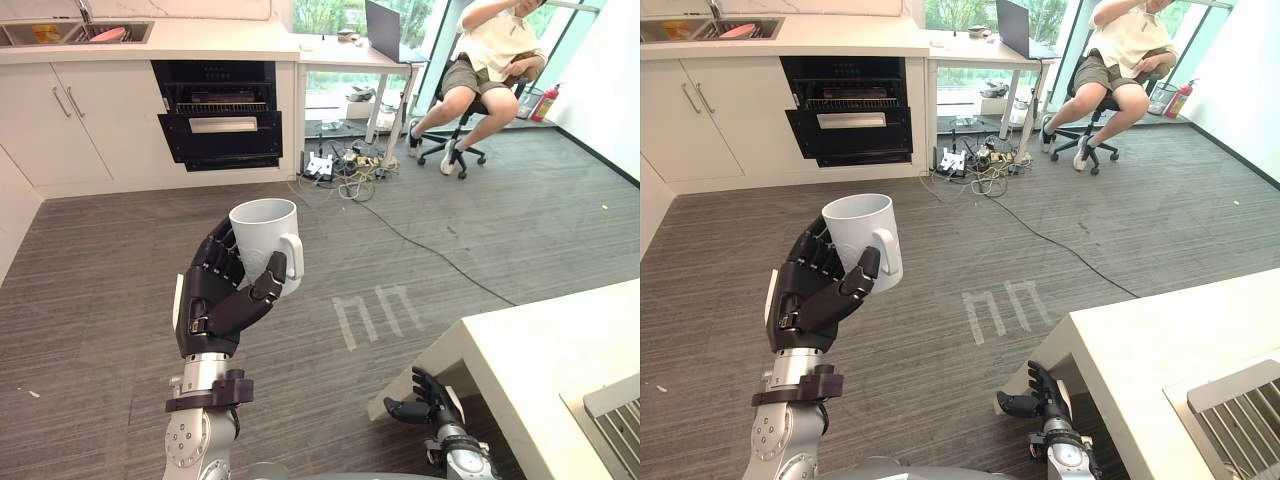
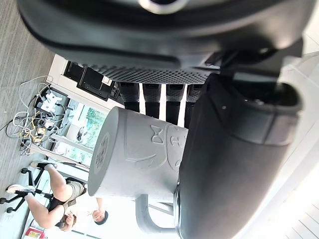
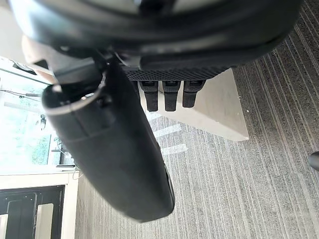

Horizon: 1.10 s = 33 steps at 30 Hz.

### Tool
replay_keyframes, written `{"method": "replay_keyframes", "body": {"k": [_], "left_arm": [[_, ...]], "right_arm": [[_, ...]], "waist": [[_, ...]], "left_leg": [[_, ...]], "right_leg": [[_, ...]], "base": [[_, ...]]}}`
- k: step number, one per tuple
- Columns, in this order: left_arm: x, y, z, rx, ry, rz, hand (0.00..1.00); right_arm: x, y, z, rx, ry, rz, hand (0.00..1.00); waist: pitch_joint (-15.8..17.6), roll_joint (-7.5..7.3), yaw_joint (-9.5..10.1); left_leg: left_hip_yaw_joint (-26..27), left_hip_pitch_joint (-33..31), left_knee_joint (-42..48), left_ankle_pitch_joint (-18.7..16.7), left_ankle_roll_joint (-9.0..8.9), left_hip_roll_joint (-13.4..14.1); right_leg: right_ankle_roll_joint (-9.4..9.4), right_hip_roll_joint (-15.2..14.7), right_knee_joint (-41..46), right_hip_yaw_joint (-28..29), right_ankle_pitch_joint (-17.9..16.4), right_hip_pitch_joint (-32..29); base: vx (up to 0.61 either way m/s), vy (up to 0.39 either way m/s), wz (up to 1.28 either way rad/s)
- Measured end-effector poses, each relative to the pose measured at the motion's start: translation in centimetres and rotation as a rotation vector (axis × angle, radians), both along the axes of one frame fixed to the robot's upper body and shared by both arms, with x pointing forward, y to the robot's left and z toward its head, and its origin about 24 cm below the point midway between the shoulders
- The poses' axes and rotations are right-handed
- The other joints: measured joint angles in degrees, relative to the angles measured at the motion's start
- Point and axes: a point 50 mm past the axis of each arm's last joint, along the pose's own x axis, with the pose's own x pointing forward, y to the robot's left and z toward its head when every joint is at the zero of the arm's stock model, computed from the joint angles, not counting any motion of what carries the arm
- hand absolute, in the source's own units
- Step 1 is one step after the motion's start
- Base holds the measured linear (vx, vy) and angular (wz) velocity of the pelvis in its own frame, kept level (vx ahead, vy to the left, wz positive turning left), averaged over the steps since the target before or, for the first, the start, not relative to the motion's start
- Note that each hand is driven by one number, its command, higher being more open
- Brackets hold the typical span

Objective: Walk over to the sink, pick up the cup, carry it to the dishwasher, place the cup inside the dishwasher, then close the dishwasher door

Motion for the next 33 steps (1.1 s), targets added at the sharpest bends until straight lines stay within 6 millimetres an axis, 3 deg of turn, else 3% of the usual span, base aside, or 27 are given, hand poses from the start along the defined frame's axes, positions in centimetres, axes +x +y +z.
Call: {"method": "replay_keyframes", "body": {"k": [3, 7, 9, 12, 13, 14, 16, 18, 19, 20, 22, 23, 26, 27, 28, 29, 30, 31, 33], "left_arm": [[0.1, -0.4, -1.0, -0.005, 0.041, -0.016, 0.3], [0.3, -1.8, -2.8, -0.022, 0.131, -0.068, 0.3], [1.5, -2.8, -3.4, -0.009, 0.151, -0.116, 0.3], [3.9, -4.0, -2.6, 0.027, 0.121, -0.171, 0.3], [4.2, -4.2, -1.9, 0.03, 0.093, -0.175, 0.3], [4.1, -4.2, -1.8, 0.026, 0.088, -0.172, 0.3], [4.2, -3.3, -1.8, 0.024, 0.09, -0.121, 0.3], [4.0, -2.9, -2.0, 0.015, 0.098, -0.097, 0.3], [3.9, -2.9, -2.1, 0.01, 0.1, -0.092, 0.3], [3.7, -3.0, -2.2, 0.0, 0.105, -0.089, 0.3], [3.4, -2.6, -2.6, 0.009, 0.127, -0.078, 0.3], [3.0, -1.9, -3.0, 0.02, 0.144, -0.058, 0.3], [2.9, -1.8, -3.1, 0.021, 0.151, -0.053, 0.3], [2.8, -1.9, -3.1, 0.02, 0.151, -0.059, 0.3], [2.8, -2.0, -3.2, 0.02, 0.153, -0.061, 0.3], [2.7, -2.0, -3.3, 0.017, 0.158, -0.062, 0.3], [2.6, -2.1, -3.3, 0.018, 0.161, -0.068, 0.3], [2.5, -2.2, -3.3, 0.027, 0.163, -0.08, 0.3], [2.5, -2.1, -3.4, 0.034, 0.167, -0.079, 0.3]], "right_arm": [[-1.9, 0.0, -0.4, 0.006, 0.036, -0.012, 0.9], [-4.5, -0.3, -1.0, -0.004, 0.104, -0.054, 0.9], [-4.2, -0.7, -0.9, -0.014, 0.096, -0.08, 0.9], [-1.0, -1.2, -0.1, -0.022, 0.014, -0.124, 0.9], [-0.4, -2.0, -0.1, -0.042, 0.016, -0.199, 0.9], [-0.5, -2.5, 0.0, -0.055, 0.016, -0.214, 0.9], [-0.5, -3.3, 0.2, -0.087, 0.018, -0.228, 0.9], [-1.1, -4.2, 0.1, -0.116, 0.036, -0.268, 0.9], [-1.3, -4.6, 0.2, -0.128, 0.043, -0.279, 0.9], [-1.7, -5.4, 0.3, -0.149, 0.053, -0.311, 0.9], [-1.1, -5.0, 0.5, -0.135, 0.032, -0.289, 0.9], [0.6, -3.8, 1.0, -0.103, -0.026, -0.239, 0.9], [2.7, -2.0, 1.7, -0.05, -0.088, -0.17, 0.9], [3.9, -1.2, 2.2, -0.028, -0.125, -0.146, 0.9], [4.3, -1.0, 2.3, -0.024, -0.136, -0.137, 0.9], [4.9, -0.9, 2.6, -0.022, -0.153, -0.127, 0.9], [5.4, -0.8, 3.0, -0.021, -0.174, -0.123, 0.9], [5.4, -0.7, 3.0, -0.025, -0.175, -0.113, 0.9], [5.4, -0.5, 3.1, -0.032, -0.175, -0.086, 0.9]], "waist": [[-2.3, -0.49, -1.42], [-2.7, -0.94, -3.19], [-1.3, -0.77, -3.58], [4.0, -0.44, -4.42], [6.1, 0.39, -4.43], [6.6, 1.07, -4.37], [7.9, 1.42, -4.39], [7.9, 2.52, -4.7], [7.9, 3.32, -4.88], [8.2, 4.36, -5.61], [8.0, 3.99, -5.2], [8.0, 4.18, -4.58], [7.9, 4.17, -3.2], [7.9, 4.14, -2.96], [7.9, 4.14, -2.88], [8.0, 4.12, -2.92], [8.0, 4.08, -3.63], [8.1, 3.95, -4.44], [8.4, 3.46, -4.58]], "left_leg": [[1.5, 1.2, -3.4, 0.8, -0.11, 0.3], [0.7, 3.2, -7.4, 3.0, -0.81, 0.1], [-1.2, 2.2, -8.1, 4.6, -1.59, -0.4], [-1.8, -2.2, -6.7, 8.2, -3.26, -1.9], [1.2, -4.0, -6.5, 8.4, -3.12, -1.5], [5.3, -4.5, -6.1, 6.9, -1.31, -0.3], [21.6, -7.6, 3.0, 1.3, -0.49, 6.1], [26.9, -7.9, 7.9, -0.3, -0.35, 9.7], [26.6, -7.7, 8.0, -0.3, -0.41, 10.3], [24.7, -7.9, 7.3, 0.0, 0.88, 9.8], [24.1, -8.0, 5.6, -0.3, 1.4, 6.4], [23.7, -8.3, 5.3, -1.1, 2.75, 4.2], [22.9, -8.9, 6.1, -2.4, 4.39, 2.1], [21.5, -9.8, 7.9, -4.3, 5.62, 0.3], [21.0, -9.9, 8.5, -4.8, 5.97, -0.4], [20.0, -9.8, 9.1, -5.7, 6.91, -1.7], [17.8, -9.3, 9.0, -6.6, 8.4, -3.4], [14.7, -8.0, 8.3, -6.9, 8.79, -4.8], [11.7, -5.1, 6.4, -7.3, 8.96, -5.9]], "right_leg": [[-0.11, -0.2, -3.5, 0.5, 1.5, 1.6], [-0.13, -0.4, -5.0, -1.9, 1.6, 2.9], [-0.13, -1.0, -5.1, -5.4, 1.6, 2.7], [-0.54, -2.2, -3.9, -12.7, 1.3, 2.5], [-0.97, -2.6, -2.9, -16.8, 0.9, 2.4], [-1.1, -2.5, -2.5, -18.1, 0.8, 2.4], [-0.61, -4.3, -1.8, -22.3, 0.7, 2.6], [0.37, -5.5, -0.5, -24.8, -0.3, 3.0], [0.93, -5.7, 0.4, -25.6, -0.9, 3.1], [2.67, -7.0, 2.5, -27.3, -2.2, 3.2], [2.95, -9.4, 3.8, -27.9, -2.4, 2.4], [3.63, -11.3, 4.0, -28.0, -2.0, 2.2], [3.84, -13.2, 5.1, -28.4, -2.4, 2.2], [3.43, -15.7, 9.4, -28.8, -4.7, 1.3], [2.24, -16.9, 12.0, -28.6, -5.9, 0.8], [-1.78, -18.3, 17.1, -25.9, -7.7, -0.8], [-4.29, -19.2, 25.7, -18.6, -8.1, -4.5], [-2.27, -16.4, 31.9, -11.0, -10.8, -7.1], [-1.79, -12.3, 36.0, -7.7, -14.0, -10.5]], "base": [[0.03, -0.008, -0.28], [0.09, -0.036, 0.16], [-0.01, -0.061, 0.78], [-0.15, -0.043, 1.36], [-0.22, -0.009, 1.24], [-0.23, 0.019, 1.23], [-0.13, 0.092, 0.9], [-0.07, 0.202, 0.75], [-0.04, 0.298, 0.9], [-0.02, 0.328, 0.81], [-0.01, 0.367, 0.62], [0.01, 0.258, 0.29], [0.05, 0.216, 0.35], [0.1, 0.191, 0.57], [0.12, 0.188, 0.64], [0.17, 0.181, 0.71], [0.26, 0.183, 1.16], [0.22, 0.147, 1.19], [0.33, 0.057, 0.94]]}}
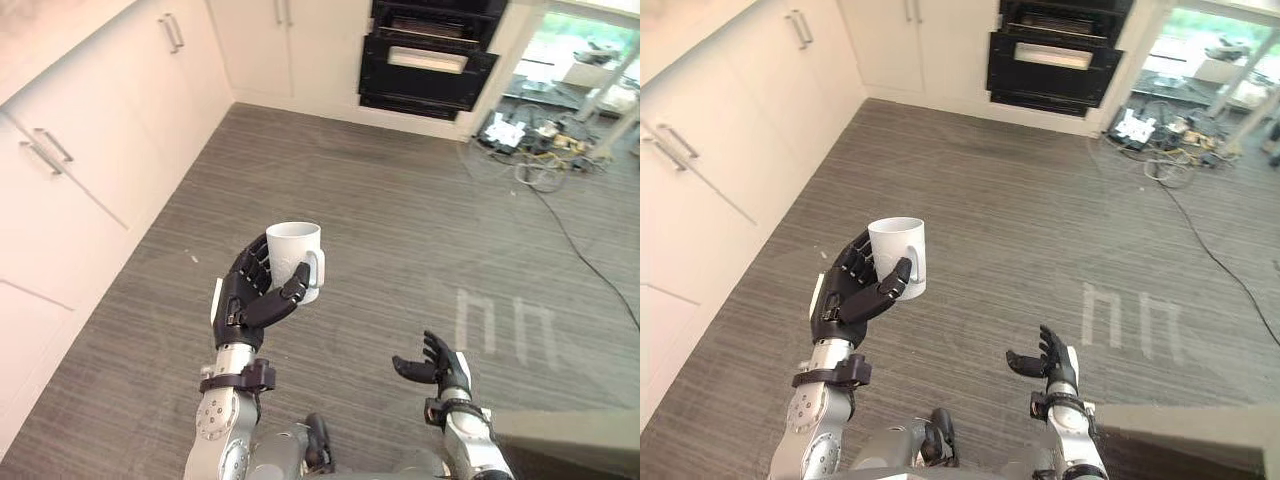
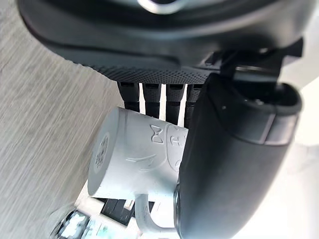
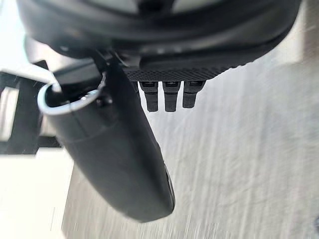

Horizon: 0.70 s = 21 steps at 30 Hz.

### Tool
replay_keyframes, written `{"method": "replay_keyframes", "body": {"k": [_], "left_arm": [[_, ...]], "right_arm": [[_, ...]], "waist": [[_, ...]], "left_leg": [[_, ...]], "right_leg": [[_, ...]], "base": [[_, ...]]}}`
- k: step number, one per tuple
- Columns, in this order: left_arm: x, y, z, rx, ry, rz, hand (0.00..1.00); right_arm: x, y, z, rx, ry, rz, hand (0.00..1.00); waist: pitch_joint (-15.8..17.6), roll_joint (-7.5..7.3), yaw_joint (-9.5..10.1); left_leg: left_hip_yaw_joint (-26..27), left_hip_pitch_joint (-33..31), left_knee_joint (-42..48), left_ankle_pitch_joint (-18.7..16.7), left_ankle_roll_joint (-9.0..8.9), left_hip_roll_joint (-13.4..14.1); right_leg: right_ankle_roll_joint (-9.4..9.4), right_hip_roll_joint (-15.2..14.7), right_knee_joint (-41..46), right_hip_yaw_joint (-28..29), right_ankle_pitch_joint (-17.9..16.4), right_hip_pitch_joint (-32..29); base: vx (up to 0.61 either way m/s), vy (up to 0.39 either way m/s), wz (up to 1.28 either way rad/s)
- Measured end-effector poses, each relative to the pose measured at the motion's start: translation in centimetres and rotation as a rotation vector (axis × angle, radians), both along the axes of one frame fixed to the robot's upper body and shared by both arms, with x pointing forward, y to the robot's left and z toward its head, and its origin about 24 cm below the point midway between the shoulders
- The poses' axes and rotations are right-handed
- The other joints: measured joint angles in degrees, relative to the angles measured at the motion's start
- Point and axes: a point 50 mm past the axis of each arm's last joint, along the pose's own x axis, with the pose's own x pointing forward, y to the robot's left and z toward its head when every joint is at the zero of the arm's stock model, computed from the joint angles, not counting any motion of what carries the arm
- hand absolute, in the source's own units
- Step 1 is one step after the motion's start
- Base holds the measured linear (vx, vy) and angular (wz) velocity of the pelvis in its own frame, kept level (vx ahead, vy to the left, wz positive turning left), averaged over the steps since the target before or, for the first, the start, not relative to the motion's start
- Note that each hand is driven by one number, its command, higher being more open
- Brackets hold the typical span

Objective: Walk over to the sink, pick up the cup, carry it to the dishwasher, place the cup inside the dishwasher, then close the dishwasher door

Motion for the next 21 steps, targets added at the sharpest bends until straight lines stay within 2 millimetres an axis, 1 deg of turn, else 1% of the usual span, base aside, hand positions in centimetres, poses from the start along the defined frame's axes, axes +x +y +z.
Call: {"method": "replay_keyframes", "body": {"k": [1, 2, 3, 4, 5, 6, 7, 8, 9, 10, 11, 12, 13, 14, 15, 16, 17, 18, 19, 20, 21], "left_arm": [[0.0, 0.1, 0.0, 0.003, -0.001, 0.001, 0.3], [0.0, 0.1, 0.0, 0.005, -0.001, 0.0, 0.3], [0.0, 0.1, 0.0, 0.002, -0.001, -0.005, 0.3], [0.0, 0.1, 0.1, 0.006, -0.003, -0.011, 0.3], [0.1, 0.0, 0.1, 0.008, -0.007, -0.015, 0.3], [0.4, -0.3, 0.4, 0.007, -0.021, -0.028, 0.3], [0.6, -0.5, 0.5, 0.003, -0.029, -0.034, 0.3], [1.1, -0.9, 1.1, -0.005, -0.057, -0.044, 0.3], [1.2, -0.9, 1.3, -0.007, -0.07, -0.041, 0.3], [1.5, -0.8, 1.4, -0.009, -0.077, -0.032, 0.3], [2.1, -0.9, 1.9, -0.023, -0.095, -0.026, 0.3], [2.6, -1.2, 1.9, -0.045, -0.094, -0.025, 0.3], [2.5, -1.1, 1.8, -0.058, -0.09, -0.012, 0.3], [1.7, -0.9, 1.7, -0.079, -0.085, 0.004, 0.3], [1.2, -0.7, 2.7, -0.087, -0.149, 0.01, 0.3], [1.0, -0.6, 3.7, -0.102, -0.2, 0.001, 0.3], [1.2, -0.7, 4.2, -0.101, -0.225, -0.009, 0.3], [1.4, -0.6, 4.6, -0.105, -0.255, -0.025, 0.3], [1.6, -0.6, 4.8, -0.107, -0.266, -0.031, 0.3], [1.6, -0.6, 4.8, -0.108, -0.263, -0.029, 0.3], [1.6, -0.6, 4.5, -0.107, -0.252, -0.03, 0.3]], "right_arm": [[0.2, 0.1, 0.2, -0.003, -0.008, 0.012, 0.9], [0.3, 0.2, 0.3, -0.004, -0.017, 0.014, 0.9], [0.7, 0.2, 0.8, -0.008, -0.04, 0.02, 0.9], [1.0, 0.3, 1.1, -0.015, -0.06, 0.028, 0.9], [1.1, 0.3, 1.4, -0.023, -0.07, 0.035, 0.9], [1.4, 0.2, 1.8, -0.038, -0.089, 0.044, 0.9], [1.5, 0.1, 2.0, -0.048, -0.098, 0.048, 0.9], [1.9, -0.2, 2.6, -0.071, -0.124, 0.064, 0.9], [2.2, -0.2, 2.9, -0.082, -0.137, 0.08, 0.9], [2.4, -0.4, 3.4, -0.106, -0.155, 0.097, 0.9], [2.9, -0.7, 4.0, -0.121, -0.179, 0.102, 0.9], [2.8, -1.4, 4.2, -0.15, -0.18, 0.109, 0.9], [2.7, -1.7, 4.4, -0.162, -0.184, 0.116, 0.9], [1.6, -1.5, 4.1, -0.154, -0.173, 0.112, 0.9], [1.0, -1.2, 4.4, -0.144, -0.2, 0.085, 0.9], [1.1, -1.3, 4.6, -0.141, -0.219, 0.053, 0.9], [1.3, -1.2, 4.7, -0.131, -0.227, 0.041, 0.9], [1.5, -1.0, 4.7, -0.125, -0.233, 0.045, 0.9], [1.8, -0.9, 4.8, -0.12, -0.241, 0.05, 0.9], [2.0, -0.9, 4.9, -0.12, -0.245, 0.049, 0.9], [2.3, -1.0, 4.8, -0.121, -0.244, 0.044, 0.9]], "waist": [[0.1, -0.15, 0.07], [0.1, -0.14, 0.07], [0.3, 0.22, -0.13], [0.4, 0.52, -0.65], [0.5, 0.67, -1.07], [0.6, 0.76, -1.7], [0.8, 1.06, -2.21], [1.1, 1.9, -2.45], [1.0, 2.21, -2.2], [0.5, 4.37, -2.04], [1.0, 6.24, -1.72], [2.6, 5.91, -2.13], [4.3, 5.43, -2.28], [3.1, 6.91, -1.1], [2.9, 7.35, -0.76], [2.3, 7.35, 0.37], [2.4, 6.63, 0.98], [2.2, 4.71, 1.98], [2.4, 3.08, 2.61], [2.7, 2.73, 2.62], [3.1, 2.04, 2.84]], "left_leg": [[-1.3, 2.0, -1.1, -0.4, -0.51, -0.6], [-2.0, 3.0, -1.7, -0.9, -0.66, -0.8], [-3.3, 5.2, -2.9, -1.7, -0.78, -1.0], [-5.4, 7.7, -4.5, -2.3, -1.26, -1.0], [-6.6, 8.9, -5.3, -2.4, -1.27, -0.9], [-9.4, 11.3, -7.1, -2.6, -1.58, -0.5], [-10.9, 12.4, -7.6, -2.8, -1.89, -0.1], [-12.8, 14.5, -7.2, -4.1, -4.4, 1.9], [-12.8, 15.2, -6.7, -4.9, -5.84, 2.9], [-12.8, 15.3, -4.7, -6.4, -8.59, 5.4], [-11.8, 12.6, 4.4, -5.3, -11.32, 7.9], [-8.9, 10.1, 18.5, 3.3, -14.11, 8.7], [-6.9, 9.4, 25.4, 10.6, -14.12, 9.8], [-4.6, 6.7, 35.3, 21.7, -13.9, 14.1], [-2.9, 2.1, 46.6, 15.3, -10.4, 19.2], [-2.1, -4.0, 49.0, 9.3, -8.32, 21.5], [-0.9, -6.8, 47.9, 6.7, -7.76, 21.4], [1.6, -11.7, 43.3, 3.0, -7.19, 20.4], [3.4, -15.3, 34.9, 0.9, -7.72, 18.4], [3.4, -16.6, 30.0, 0.7, -7.96, 17.1], [2.0, -17.4, 18.1, 2.0, -8.96, 13.7]], "right_leg": [[-0.51, 1.8, 0.6, -0.3, -1.0, -3.0], [-0.59, 2.6, 0.5, -0.6, -1.1, -4.8], [-0.5, 4.3, -1.1, -1.2, -1.0, -8.2], [0.15, 5.8, -5.5, -2.1, -0.4, -11.1], [0.3, 6.5, -8.5, -2.5, 0.6, -12.3], [0.5, 7.5, -15.5, -2.8, 5.3, -14.3], [0.6, 8.2, -18.3, -2.8, 9.1, -14.7], [-0.26, 11.1, -24.7, -2.7, 17.5, -14.9], [-1.21, 12.8, -26.7, -2.2, 22.0, -15.0], [-1.5, 15.2, -27.7, -1.9, 25.4, -14.0], [-4.21, 16.3, -25.1, -3.1, 22.3, -12.2], [-5.64, 14.4, -15.4, -3.5, 16.9, -10.6], [-5.48, 14.4, -11.2, -5.2, 13.7, -9.8], [-3.76, 17.3, -18.9, -6.6, 13.0, -4.5], [-5.67, 20.2, -26.4, -7.8, 14.3, 2.1], [-6.11, 21.5, -28.3, -6.6, 11.9, 5.5], [-6.23, 21.1, -29.4, -5.6, 11.0, 7.3], [-5.19, 19.8, -31.6, -4.7, 10.7, 10.1], [-4.23, 18.1, -33.2, -3.7, 9.8, 12.7], [-3.81, 17.5, -34.1, -3.1, 9.4, 14.3], [-2.22, 15.8, -34.9, -1.6, 8.2, 17.1]], "base": [[0.43, 0.058, 0.66], [0.4, 0.046, 0.53], [0.46, 0.031, 0.57], [0.49, 0.018, 0.67], [0.58, -0.009, 0.91], [0.51, -0.032, 0.89], [0.7, -0.068, 1.17], [0.76, -0.102, 0.78], [0.78, -0.111, 0.6], [0.78, -0.063, 0.18], [0.92, -0.065, 0.38], [0.87, -0.102, 0.41], [0.63, -0.18, 0.27], [0.22, -0.244, 0.09], [0.32, -0.221, -0.14], [0.41, -0.151, -0.11], [0.62, -0.046, -0.22], [0.85, 0.014, -0.14], [0.86, 0.04, -0.11], [0.87, 0.134, -0.17], [0.58, 0.168, -0.34]]}}
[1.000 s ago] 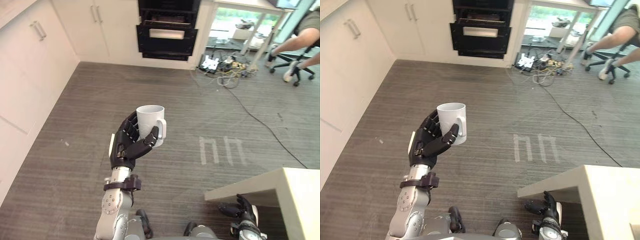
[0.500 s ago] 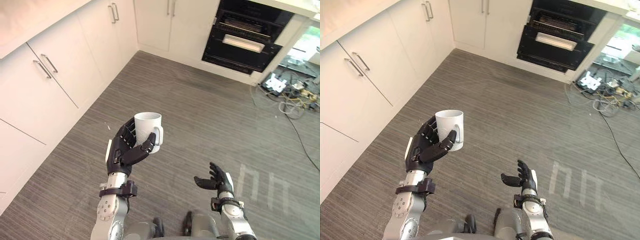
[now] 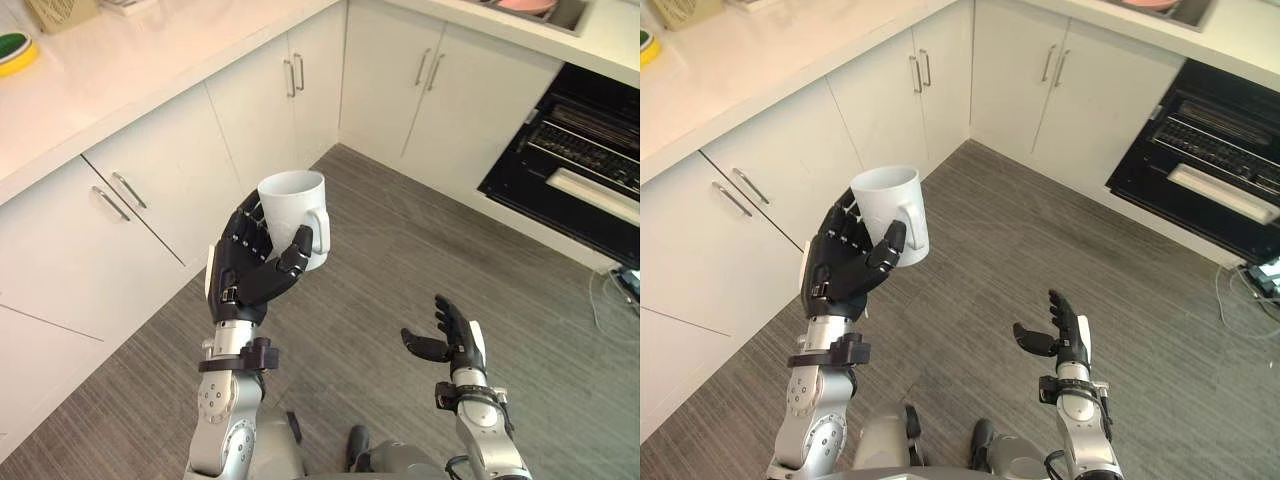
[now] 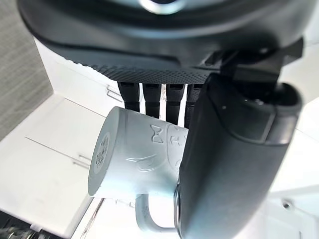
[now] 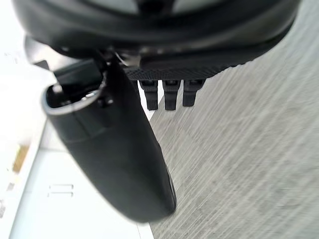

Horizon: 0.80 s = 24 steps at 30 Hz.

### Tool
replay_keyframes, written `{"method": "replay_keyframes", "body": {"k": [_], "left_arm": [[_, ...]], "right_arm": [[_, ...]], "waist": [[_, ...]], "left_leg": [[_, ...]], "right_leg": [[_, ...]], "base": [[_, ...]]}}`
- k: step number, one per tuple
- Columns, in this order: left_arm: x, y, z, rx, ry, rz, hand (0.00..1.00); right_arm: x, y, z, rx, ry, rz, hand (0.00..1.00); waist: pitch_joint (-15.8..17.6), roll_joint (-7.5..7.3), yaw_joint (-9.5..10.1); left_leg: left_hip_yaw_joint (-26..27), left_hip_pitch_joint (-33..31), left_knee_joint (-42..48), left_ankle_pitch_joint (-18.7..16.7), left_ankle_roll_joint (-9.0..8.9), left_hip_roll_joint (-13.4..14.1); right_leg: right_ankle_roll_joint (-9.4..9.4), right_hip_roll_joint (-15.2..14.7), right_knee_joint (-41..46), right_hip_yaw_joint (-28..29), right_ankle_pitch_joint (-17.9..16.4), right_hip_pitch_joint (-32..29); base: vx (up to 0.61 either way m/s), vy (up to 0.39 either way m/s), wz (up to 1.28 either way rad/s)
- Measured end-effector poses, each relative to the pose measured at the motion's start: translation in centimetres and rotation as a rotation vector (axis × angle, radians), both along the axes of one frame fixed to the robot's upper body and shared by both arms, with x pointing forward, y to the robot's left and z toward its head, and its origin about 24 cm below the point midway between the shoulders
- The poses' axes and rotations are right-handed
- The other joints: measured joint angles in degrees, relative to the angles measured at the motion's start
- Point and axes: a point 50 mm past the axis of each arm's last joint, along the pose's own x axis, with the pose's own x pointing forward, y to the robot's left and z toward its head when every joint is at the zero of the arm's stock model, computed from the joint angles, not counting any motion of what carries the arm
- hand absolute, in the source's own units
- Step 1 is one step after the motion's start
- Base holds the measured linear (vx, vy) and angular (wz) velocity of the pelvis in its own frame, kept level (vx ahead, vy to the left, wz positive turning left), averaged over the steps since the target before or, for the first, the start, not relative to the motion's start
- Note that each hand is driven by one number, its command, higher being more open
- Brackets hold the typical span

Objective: Walk over to the sink, pick up the cup, carry it to the dishwasher, place the cup inside the dishwasher, then close the dishwasher door

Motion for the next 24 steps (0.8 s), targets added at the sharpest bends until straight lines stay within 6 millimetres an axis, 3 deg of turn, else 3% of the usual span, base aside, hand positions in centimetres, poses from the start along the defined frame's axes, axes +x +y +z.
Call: {"method": "replay_keyframes", "body": {"k": [1, 2, 3, 4, 5, 6, 7, 8, 10, 11, 14, 15, 17, 18, 19, 20, 21, 22, 23, 24], "left_arm": [[0.0, -0.1, -0.2, 0.002, 0.01, -0.002, 0.3], [0.0, 0.0, -0.3, 0.003, 0.014, -0.002, 0.3], [0.0, 0.0, -0.4, 0.017, 0.02, -0.003, 0.3], [0.2, 0.1, -0.2, 0.02, 0.021, 0.003, 0.3], [0.2, 0.1, -0.2, 0.02, 0.022, 0.004, 0.3], [0.1, 0.0, -0.4, 0.021, 0.036, -0.002, 0.3], [-0.1, -0.1, -0.6, 0.024, 0.047, -0.008, 0.3], [-0.3, -0.2, -0.9, 0.037, 0.061, -0.023, 0.3], [-0.4, -0.2, -1.1, 0.051, 0.069, -0.031, 0.3], [-0.7, -0.2, -1.3, 0.052, 0.082, -0.032, 0.3], [-0.8, -0.8, -1.4, 0.052, 0.086, -0.054, 0.3], [-0.9, -0.9, -1.4, 0.054, 0.086, -0.061, 0.3], [-0.9, -0.8, -1.5, 0.061, 0.089, -0.062, 0.3], [-0.7, -0.8, -1.4, 0.064, 0.084, -0.06, 0.3], [-0.6, -0.6, -1.3, 0.065, 0.083, -0.051, 0.3], [-0.6, -0.6, -1.5, 0.068, 0.091, -0.047, 0.3], [-0.5, -0.9, -2.1, 0.069, 0.115, -0.047, 0.3], [-0.5, -1.0, -2.4, 0.065, 0.133, -0.035, 0.3], [-0.4, -0.7, -2.5, 0.056, 0.137, -0.013, 0.3], [-0.3, -0.7, -2.9, 0.041, 0.156, 0.006, 0.3]], "right_arm": [[0.1, -0.2, -0.1, -0.005, 0.006, -0.006, 0.9], [0.1, -0.3, -0.2, -0.009, 0.011, -0.007, 0.9], [0.0, -0.1, -0.7, 0.003, 0.031, -0.011, 0.9], [0.1, 0.2, -0.9, 0.011, 0.042, -0.011, 0.9], [0.2, 0.3, -0.8, 0.015, 0.039, -0.006, 0.9], [0.2, 0.5, -0.9, 0.023, 0.038, -0.004, 0.9], [0.3, 0.7, -0.8, 0.031, 0.035, -0.004, 0.9], [0.5, 1.3, -0.8, 0.05, 0.027, 0.0, 0.9], [0.9, 2.0, -0.6, 0.067, 0.016, 0.011, 0.9], [1.2, 2.9, -0.5, 0.082, 0.006, 0.032, 0.9], [0.7, 3.6, -0.7, 0.098, 0.01, 0.042, 0.9], [0.7, 3.6, -0.7, 0.098, 0.009, 0.041, 0.9], [0.7, 3.5, -0.7, 0.094, 0.009, 0.037, 0.9], [0.8, 3.5, -0.6, 0.092, 0.006, 0.034, 0.9], [0.7, 3.3, -0.6, 0.087, 0.006, 0.03, 0.9], [0.5, 3.2, -0.7, 0.083, 0.013, 0.025, 0.9], [0.1, 2.5, -0.9, 0.064, 0.029, 0.017, 0.9], [0.0, 2.1, -0.8, 0.055, 0.026, 0.013, 0.9], [0.1, 2.1, -0.4, 0.054, 0.008, 0.017, 0.9], [-0.2, 2.0, 0.3, 0.052, -0.025, 0.011, 0.9]], "waist": [[-0.1, -0.08, 0.23], [-0.2, 0.08, 0.43], [-0.4, -1.34, 0.7], [-0.8, -2.85, -0.49], [-0.8, -2.85, -0.66], [-0.9, -3.05, -0.43], [-0.9, -3.08, -0.31], [-0.9, -3.06, -0.03], [-0.9, -3.12, -0.18], [-0.8, -3.08, -0.79], [-1.7, -3.4, -1.58], [-1.9, -3.42, -2.37], [-2.2, -3.11, -2.69], [-2.3, -3.21, -3.47], [-2.6, -3.54, -4.39], [-3.0, -3.56, -5.45], [-4.4, -1.34, -5.94], [-5.2, 0.44, -5.28], [-4.9, 1.05, -5.19], [-4.7, 1.76, -4.4]], "left_leg": [[-3.0, 0.2, -12.8, 5.0, -0.6, -3.5], [-4.6, 0.9, -18.6, 10.6, -0.08, -4.6], [-4.2, 3.2, -20.8, 18.8, 4.86, -6.7], [-3.3, 2.3, -17.1, 15.2, 6.47, -8.2], [-2.9, 1.9, -14.0, 12.6, 6.78, -8.1], [-1.8, 2.7, -9.4, 7.6, 7.12, -7.8], [-0.9, 4.5, -7.5, 4.6, 7.19, -7.5], [1.2, 9.3, -8.1, 0.6, 6.97, -6.6], [3.0, 13.3, -9.5, -1.3, 6.57, -6.2], [5.0, 19.1, -12.9, -3.0, 5.67, -5.7], [7.6, 25.9, -17.4, -5.2, 4.81, -5.3], [9.4, 29.4, -19.7, -5.8, 3.24, -5.3], [11.7, 33.5, -23.3, -6.0, 1.82, -5.4], [12.5, 36.0, -25.0, -6.6, 0.45, -5.6], [12.3, 38.0, -25.5, -7.7, -1.49, -5.9], [11.2, 39.0, -25.0, -8.2, -2.33, -5.9], [9.6, 39.1, -22.9, -9.0, -3.54, -4.1], [8.2, 37.1, -14.4, -8.5, -3.98, -1.0], [6.5, 34.0, -3.8, -5.5, -4.36, 1.5], [2.8, 28.3, 14.4, 2.2, -4.49, 5.3]], "right_leg": [[2.08, -1.5, 0.0, 2.2, -1.8, 2.4], [3.2, -1.9, 0.1, 3.5, -2.8, 3.6], [4.73, -4.3, 0.2, 6.0, -4.7, 6.1], [4.95, -6.8, 2.2, 8.3, -4.4, 5.5], [4.93, -7.2, 4.0, 9.8, -4.3, 5.4], [4.96, -7.9, 9.8, 12.2, -4.3, 4.5], [5.59, -8.4, 15.9, 13.4, -3.4, 2.9], [7.41, -9.1, 29.4, 15.1, 0.0, -1.7], [7.42, -9.8, 41.0, 15.1, -0.1, -6.9], [5.3, -10.2, 50.5, 12.3, -1.7, -13.1], [4.04, -9.5, 51.8, 6.5, -4.9, -21.8], [3.15, -9.3, 45.4, 1.7, -6.4, -26.2], [2.17, -8.3, 32.4, -5.4, -6.2, -28.2], [0.2, -6.2, 23.2, -9.1, -3.8, -29.7], [-2.44, -3.7, 15.2, -9.8, 3.2, -29.9], [-4.95, -3.1, 14.4, -8.9, 8.9, -29.1], [-6.03, -1.5, 15.3, -8.9, 10.5, -28.7], [-7.13, 0.6, 15.4, -8.4, 8.5, -27.1], [-7.45, 2.0, 14.7, -7.6, 7.2, -24.6], [-7.46, 4.6, 11.1, -5.8, 6.1, -18.0]], "base": [[0.72, 0.274, -0.45], [0.75, 0.315, -0.57], [0.9, 0.39, -0.3], [0.75, 0.324, -0.2], [0.69, 0.304, -0.18], [0.52, 0.221, -0.47], [0.7, 0.312, -0.87], [0.53, 0.24, -0.85], [0.45, 0.179, -0.79], [0.39, 0.117, -0.79], [0.41, 0.062, -0.64], [0.44, 0.035, -0.54], [0.43, 0.046, -0.58], [0.69, 0.047, -0.39], [0.73, 0.032, -0.05], [0.67, -0.002, 0.18], [0.58, -0.023, -0.08], [0.71, -0.036, -0.36], [0.94, -0.02, -0.69], [0.78, -0.001, -0.57]]}}
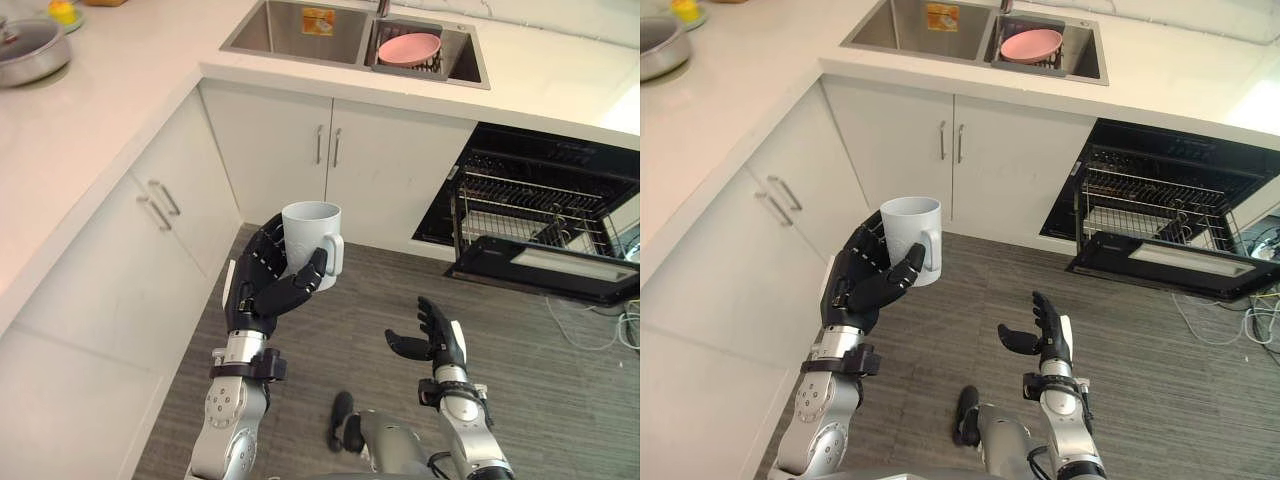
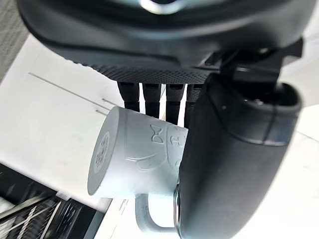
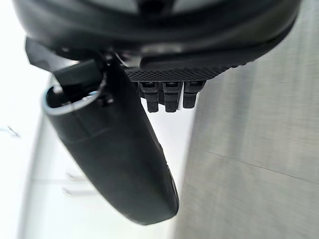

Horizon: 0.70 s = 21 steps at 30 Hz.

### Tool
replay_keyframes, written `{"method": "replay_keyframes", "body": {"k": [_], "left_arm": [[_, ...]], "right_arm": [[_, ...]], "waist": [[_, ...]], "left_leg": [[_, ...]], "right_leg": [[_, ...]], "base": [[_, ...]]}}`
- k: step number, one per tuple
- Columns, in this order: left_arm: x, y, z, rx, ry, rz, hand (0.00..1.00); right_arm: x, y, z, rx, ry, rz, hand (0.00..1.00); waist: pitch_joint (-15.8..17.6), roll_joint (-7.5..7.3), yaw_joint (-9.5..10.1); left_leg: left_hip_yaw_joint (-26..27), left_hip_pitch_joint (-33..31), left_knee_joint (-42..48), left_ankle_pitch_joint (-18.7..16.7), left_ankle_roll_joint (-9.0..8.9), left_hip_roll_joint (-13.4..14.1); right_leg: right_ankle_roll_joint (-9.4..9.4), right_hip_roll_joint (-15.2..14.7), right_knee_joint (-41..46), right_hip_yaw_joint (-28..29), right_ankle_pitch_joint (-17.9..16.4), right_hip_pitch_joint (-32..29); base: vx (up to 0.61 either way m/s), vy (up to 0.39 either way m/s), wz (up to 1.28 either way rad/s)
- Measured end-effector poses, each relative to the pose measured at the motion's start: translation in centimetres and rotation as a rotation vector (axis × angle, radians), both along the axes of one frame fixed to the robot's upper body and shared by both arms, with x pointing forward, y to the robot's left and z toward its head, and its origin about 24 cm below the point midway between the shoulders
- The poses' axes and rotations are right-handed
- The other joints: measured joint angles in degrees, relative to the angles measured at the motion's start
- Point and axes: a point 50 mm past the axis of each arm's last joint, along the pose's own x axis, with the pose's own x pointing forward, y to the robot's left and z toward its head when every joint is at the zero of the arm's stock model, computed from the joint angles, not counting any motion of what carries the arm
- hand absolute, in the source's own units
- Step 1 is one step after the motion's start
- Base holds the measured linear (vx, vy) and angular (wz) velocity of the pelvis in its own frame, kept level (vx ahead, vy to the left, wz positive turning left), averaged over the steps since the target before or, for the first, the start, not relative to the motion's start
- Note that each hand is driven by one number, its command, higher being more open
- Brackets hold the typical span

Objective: Walk over to the sink, pick up the cup, carry it to the dishwasher, place the cup inside the dishwasher, then close the dishwasher door

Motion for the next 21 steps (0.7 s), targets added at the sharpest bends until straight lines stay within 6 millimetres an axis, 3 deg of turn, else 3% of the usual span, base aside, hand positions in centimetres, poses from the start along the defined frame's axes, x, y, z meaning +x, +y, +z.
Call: {"method": "replay_keyframes", "body": {"k": [1, 3, 4, 7, 8, 9, 10, 11, 12, 14, 15, 18, 20, 21], "left_arm": [[0.0, -0.1, -0.2, -0.002, 0.007, -0.003, 0.3], [-0.3, -0.3, -0.4, 0.001, 0.015, -0.015, 0.3], [-0.3, -0.3, -0.3, 0.002, 0.009, -0.018, 0.3], [-0.2, -0.1, -0.3, 0.003, 0.009, -0.012, 0.3], [-0.2, -0.1, -0.3, 0.002, 0.009, -0.012, 0.3], [-0.2, -0.1, -0.3, 0.001, 0.01, -0.01, 0.3], [-0.3, -0.1, -0.3, 0.001, 0.009, -0.008, 0.3], [-0.3, 0.0, -0.2, -0.002, 0.006, 0.001, 0.3], [-0.4, 0.2, 0.0, 0.0, -0.001, 0.007, 0.3], [-0.4, 0.7, 0.4, 0.02, -0.019, 0.029, 0.3], [-0.4, 0.9, 0.4, 0.026, -0.013, 0.045, 0.3], [-0.9, 1.5, -0.1, 0.052, 0.015, 0.052, 0.3], [-1.2, 1.7, -0.5, 0.073, 0.031, 0.051, 0.3], [-1.3, 1.7, -0.5, 0.082, 0.033, 0.052, 0.3]], "right_arm": [[-0.2, 0.0, 0.3, 0.001, -0.013, -0.006, 0.9], [0.3, 0.1, 1.9, 0.0, -0.106, -0.016, 0.9], [1.1, 0.2, 2.8, -0.003, -0.163, -0.014, 0.9], [1.9, 0.2, 3.5, -0.002, -0.199, -0.012, 0.9], [1.8, 0.0, 3.4, -0.002, -0.195, -0.029, 0.9], [1.7, -0.4, 3.4, -0.008, -0.193, -0.051, 0.9], [1.7, -0.6, 3.4, -0.011, -0.194, -0.06, 0.9], [1.7, -0.9, 3.5, -0.024, -0.193, -0.069, 0.9], [1.6, -0.9, 3.3, -0.022, -0.186, -0.076, 0.9], [1.5, -0.3, 3.3, 0.002, -0.19, -0.078, 0.9], [1.7, -0.1, 3.7, 0.01, -0.207, -0.079, 0.9], [2.0, 0.8, 4.6, 0.046, -0.253, -0.081, 0.9], [2.3, 1.4, 5.6, 0.062, -0.298, -0.07, 0.9], [2.5, 1.8, 6.6, 0.07, -0.346, -0.054, 0.9]], "waist": [[0.0, 0.04, 0.63], [0.1, -0.27, 0.97], [0.0, -0.23, 1.48], [0.3, -0.65, 2.61], [0.7, -1.15, 2.79], [1.0, -1.59, 2.95], [0.7, -1.21, 3.01], [0.3, -0.35, 3.13], [-0.1, -0.25, 3.25], [0.0, -2.83, 2.85], [-0.1, -3.05, 2.88], [0.3, -3.68, 2.82], [0.3, -3.73, 2.14], [0.2, -3.85, 1.99]], "left_leg": [[-0.5, -1.4, 5.4, 0.2, -0.1, 1.1], [-1.5, -8.5, 14.7, -1.6, 2.56, 2.3], [-1.3, -13.1, 14.1, -3.3, 3.61, 2.4], [-2.0, -19.5, 4.0, -5.2, 3.84, 1.2], [-3.9, -20.9, -5.5, -4.9, 3.43, -1.3], [-8.0, -21.4, -17.2, -3.3, 2.03, -4.6], [-10.1, -21.0, -23.0, -1.7, 1.18, -6.0], [-13.7, -20.1, -31.7, 4.9, -0.1, -7.0], [-13.9, -19.1, -30.6, 9.9, 2.44, -8.5], [-11.1, -19.7, -26.7, 5.7, 4.05, -10.2], [-8.5, -19.6, -23.1, 1.9, 5.86, -10.1], [-2.1, -13.6, -24.0, -1.9, 8.26, -10.6], [1.1, -7.8, -28.5, -2.4, 8.79, -11.0], [3.5, -3.4, -32.3, -2.4, 8.56, -10.9]], "right_leg": [[-0.06, 0.9, -2.1, 1.3, 0.0, 3.1], [-0.03, 1.3, -8.2, 4.8, -0.1, 11.9], [0.31, 0.7, -10.3, 7.3, -0.3, 14.7], [3.2, -1.8, -11.2, 11.5, -2.0, 18.0], [4.91, -3.9, -11.0, 12.9, -3.5, 19.7], [6.23, -5.9, -10.8, 14.2, -4.9, 20.9], [7.3, -6.7, -10.7, 14.9, -5.6, 21.0], [9.78, -7.4, -9.9, 16.8, -7.8, 21.3], [11.0, -8.8, -8.1, 18.7, -10.1, 21.5], [12.58, -12.0, -6.2, 20.2, -11.9, 21.0], [13.37, -13.4, -1.4, 21.9, -12.4, 18.9], [16.61, -17.3, 18.2, 22.2, -12.3, 10.4], [15.84, -19.3, 27.4, 16.6, -12.7, 5.7], [14.28, -19.5, 30.2, 11.8, -13.6, 2.5]], "base": [[0.62, 0.022, -0.58], [0.48, 0.071, -0.61], [0.48, 0.131, -0.74], [0.47, 0.287, -0.74], [0.32, 0.271, -0.38], [0.39, 0.364, -0.46], [0.37, 0.401, -0.63], [0.46, 0.504, -0.76], [0.39, 0.443, -0.77], [0.41, 0.404, -0.63], [0.4, 0.372, -0.85], [0.34, 0.336, -0.92], [0.36, 0.237, -0.91], [0.25, 0.11, -0.78]]}}
